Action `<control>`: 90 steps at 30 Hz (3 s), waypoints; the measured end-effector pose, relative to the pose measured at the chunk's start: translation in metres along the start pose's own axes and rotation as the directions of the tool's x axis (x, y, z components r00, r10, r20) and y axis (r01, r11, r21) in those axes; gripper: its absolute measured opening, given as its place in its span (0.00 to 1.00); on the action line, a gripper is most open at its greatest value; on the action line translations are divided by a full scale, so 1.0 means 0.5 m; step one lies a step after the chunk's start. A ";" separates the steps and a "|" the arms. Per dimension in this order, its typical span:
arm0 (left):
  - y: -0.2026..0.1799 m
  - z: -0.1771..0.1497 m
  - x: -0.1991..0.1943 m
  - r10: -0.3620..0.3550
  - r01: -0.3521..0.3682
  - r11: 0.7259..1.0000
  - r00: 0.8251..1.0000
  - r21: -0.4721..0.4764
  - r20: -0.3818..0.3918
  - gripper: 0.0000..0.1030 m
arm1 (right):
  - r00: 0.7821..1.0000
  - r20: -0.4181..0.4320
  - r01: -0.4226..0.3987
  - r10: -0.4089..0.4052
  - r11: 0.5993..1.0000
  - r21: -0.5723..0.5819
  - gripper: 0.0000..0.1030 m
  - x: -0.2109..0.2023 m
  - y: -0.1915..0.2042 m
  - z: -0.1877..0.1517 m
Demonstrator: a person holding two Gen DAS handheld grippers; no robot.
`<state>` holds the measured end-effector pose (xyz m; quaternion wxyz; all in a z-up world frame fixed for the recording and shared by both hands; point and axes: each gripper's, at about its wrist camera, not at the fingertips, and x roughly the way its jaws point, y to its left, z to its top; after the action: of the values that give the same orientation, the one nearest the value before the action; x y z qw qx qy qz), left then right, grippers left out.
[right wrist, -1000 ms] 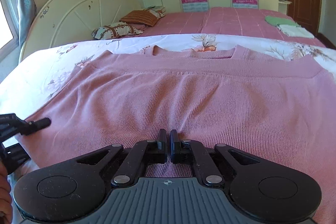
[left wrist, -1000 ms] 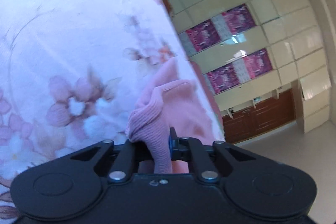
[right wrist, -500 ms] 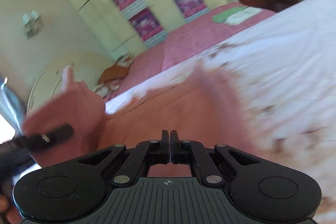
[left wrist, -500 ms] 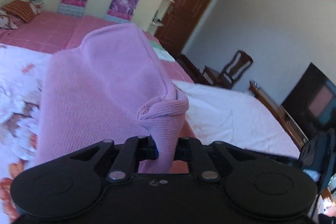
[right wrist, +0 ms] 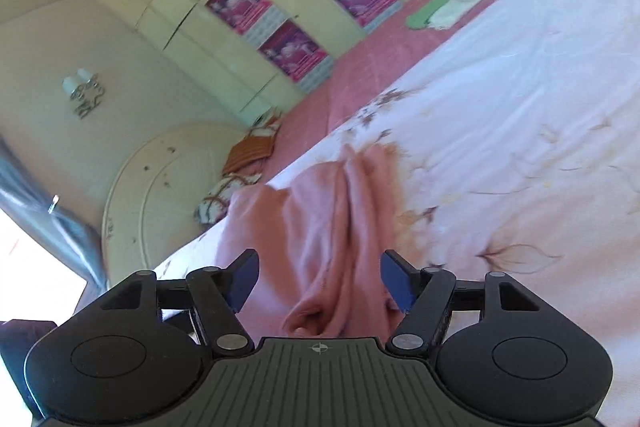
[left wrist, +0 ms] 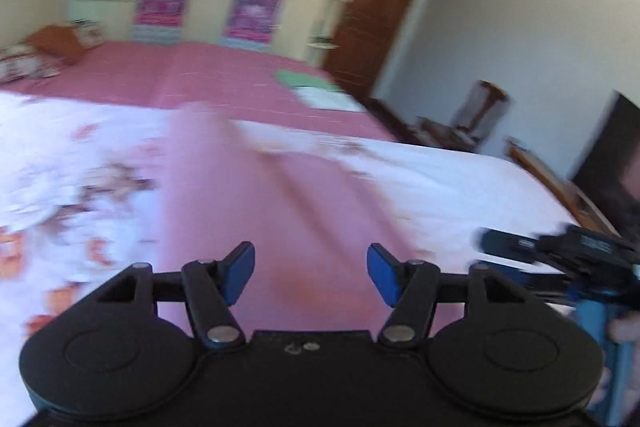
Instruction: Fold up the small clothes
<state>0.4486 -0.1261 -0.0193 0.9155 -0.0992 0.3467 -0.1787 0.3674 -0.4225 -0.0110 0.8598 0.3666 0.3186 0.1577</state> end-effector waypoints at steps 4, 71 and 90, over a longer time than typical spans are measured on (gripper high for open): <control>0.071 0.015 0.050 0.098 -0.101 0.990 0.994 -0.097 -0.039 0.57 | 0.998 -0.068 0.005 -0.010 0.997 -0.071 0.42 0.057 0.021 0.009; 0.097 -0.035 0.031 0.034 -0.033 0.999 0.997 0.015 -0.070 0.65 | 0.963 -0.130 0.112 -0.234 0.793 -0.599 0.22 0.118 0.017 -0.073; 0.065 -0.133 -0.049 0.081 -0.078 0.996 0.987 0.033 -0.135 0.62 | 0.938 -0.148 0.168 -0.315 0.782 -0.600 0.22 0.089 0.036 -0.133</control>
<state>0.3955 -0.0906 -0.0638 0.8972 -0.0604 0.4097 -0.1530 0.3560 -0.3525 -0.0525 0.8982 0.0218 0.4014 0.1779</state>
